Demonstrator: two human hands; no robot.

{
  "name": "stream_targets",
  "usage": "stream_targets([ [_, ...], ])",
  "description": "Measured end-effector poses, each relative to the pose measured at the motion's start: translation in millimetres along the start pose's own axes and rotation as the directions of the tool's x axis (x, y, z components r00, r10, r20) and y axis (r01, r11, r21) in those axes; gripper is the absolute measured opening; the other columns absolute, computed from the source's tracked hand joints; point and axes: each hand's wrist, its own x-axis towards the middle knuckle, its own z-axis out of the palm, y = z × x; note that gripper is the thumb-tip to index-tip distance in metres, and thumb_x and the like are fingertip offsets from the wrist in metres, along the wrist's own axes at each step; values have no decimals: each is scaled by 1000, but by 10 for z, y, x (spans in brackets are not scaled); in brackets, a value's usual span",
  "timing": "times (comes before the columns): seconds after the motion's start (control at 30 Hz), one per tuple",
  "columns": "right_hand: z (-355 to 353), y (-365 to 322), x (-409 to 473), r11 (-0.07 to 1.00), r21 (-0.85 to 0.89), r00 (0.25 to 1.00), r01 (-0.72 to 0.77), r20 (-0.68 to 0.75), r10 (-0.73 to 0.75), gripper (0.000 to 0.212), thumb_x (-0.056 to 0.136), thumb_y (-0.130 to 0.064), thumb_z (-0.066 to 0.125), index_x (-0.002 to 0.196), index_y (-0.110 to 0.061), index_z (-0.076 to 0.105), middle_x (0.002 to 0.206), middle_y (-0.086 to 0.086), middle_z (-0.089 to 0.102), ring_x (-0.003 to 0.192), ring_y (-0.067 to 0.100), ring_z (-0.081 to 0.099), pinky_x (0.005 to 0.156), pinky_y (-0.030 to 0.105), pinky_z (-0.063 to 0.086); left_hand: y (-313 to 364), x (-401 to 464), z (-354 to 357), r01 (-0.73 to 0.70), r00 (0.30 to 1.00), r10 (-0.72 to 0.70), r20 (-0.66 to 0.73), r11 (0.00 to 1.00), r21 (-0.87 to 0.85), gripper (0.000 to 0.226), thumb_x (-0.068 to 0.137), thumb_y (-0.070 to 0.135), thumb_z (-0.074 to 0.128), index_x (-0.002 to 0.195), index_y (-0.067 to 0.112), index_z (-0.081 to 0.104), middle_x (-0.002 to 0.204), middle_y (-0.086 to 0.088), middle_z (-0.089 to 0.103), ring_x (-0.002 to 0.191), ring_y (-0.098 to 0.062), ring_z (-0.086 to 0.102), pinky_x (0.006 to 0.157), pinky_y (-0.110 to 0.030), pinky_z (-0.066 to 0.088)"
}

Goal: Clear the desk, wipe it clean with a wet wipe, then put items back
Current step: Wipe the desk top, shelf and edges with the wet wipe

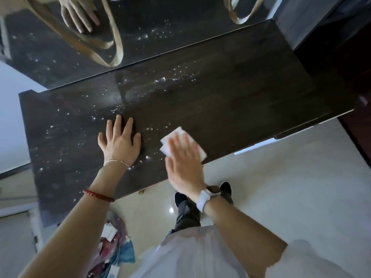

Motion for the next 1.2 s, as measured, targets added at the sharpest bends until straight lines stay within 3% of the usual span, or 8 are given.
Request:
stream_targets([
  [0.17,-242,143,86,945,40,939,324,106,-326,42,92,-24,26,129,-18,44,140,7,43,133,25,29,106,35,19,-129,-5,44,13,1000,-13,12,1000,9,50,95,40,30,142,35,15,156,0,4,142,-24,-5,113,-55,0],
  [0.33,-543,1111,581,941,-118,946,-317,-113,305,47,95,-27,22,140,-20,32,151,19,22,138,38,17,110,52,19,-130,3,82,35,999,-35,-7,999,-26,50,94,42,29,142,38,13,156,1,2,142,-23,-6,113,-54,-3],
  [0.43,-510,970,803,882,-139,890,-449,-151,430,47,97,-20,29,143,-14,21,154,15,14,141,34,7,113,52,8,-153,7,82,32,999,-31,4,999,-18,50,94,43,28,141,40,11,156,3,1,142,-21,-7,113,-52,-4],
  [0.7,-64,19,577,956,-209,975,207,119,-185,56,91,-30,17,142,-9,22,152,13,22,140,27,19,113,45,11,-168,21,86,9,1000,-9,-16,1000,2,50,94,46,28,141,42,10,156,4,3,142,-21,-5,113,-51,-1],
  [0.8,-302,596,734,965,-250,997,-75,-53,64,54,92,-29,21,139,-5,30,149,21,25,137,34,25,110,52,21,-185,12,83,5,1000,-5,-14,1000,6,50,94,46,27,141,42,10,156,4,3,142,-21,-5,113,-50,-1],
  [0.93,-592,966,962,855,-161,866,-494,-181,466,48,95,-18,31,138,1,26,152,23,14,140,36,12,113,53,14,-193,-8,75,3,1000,-3,-16,1000,-16,51,93,46,29,141,42,12,156,4,5,142,-21,-4,113,-50,0],
  [1.1,-32,-10,774,987,-146,998,63,-8,-65,54,87,-21,21,136,0,32,149,22,25,138,34,22,112,48,15,-185,12,30,-7,999,3,-53,997,-74,48,93,37,39,139,37,25,155,0,15,142,-23,4,112,-50,3],
  [1.2,-74,-125,654,924,-87,916,373,191,-352,52,92,-17,22,143,-7,20,154,11,14,142,24,11,114,40,1,-167,29,10,4,999,-9,-54,995,-104,49,92,30,42,139,32,29,154,-1,17,142,-24,7,112,-50,5],
])
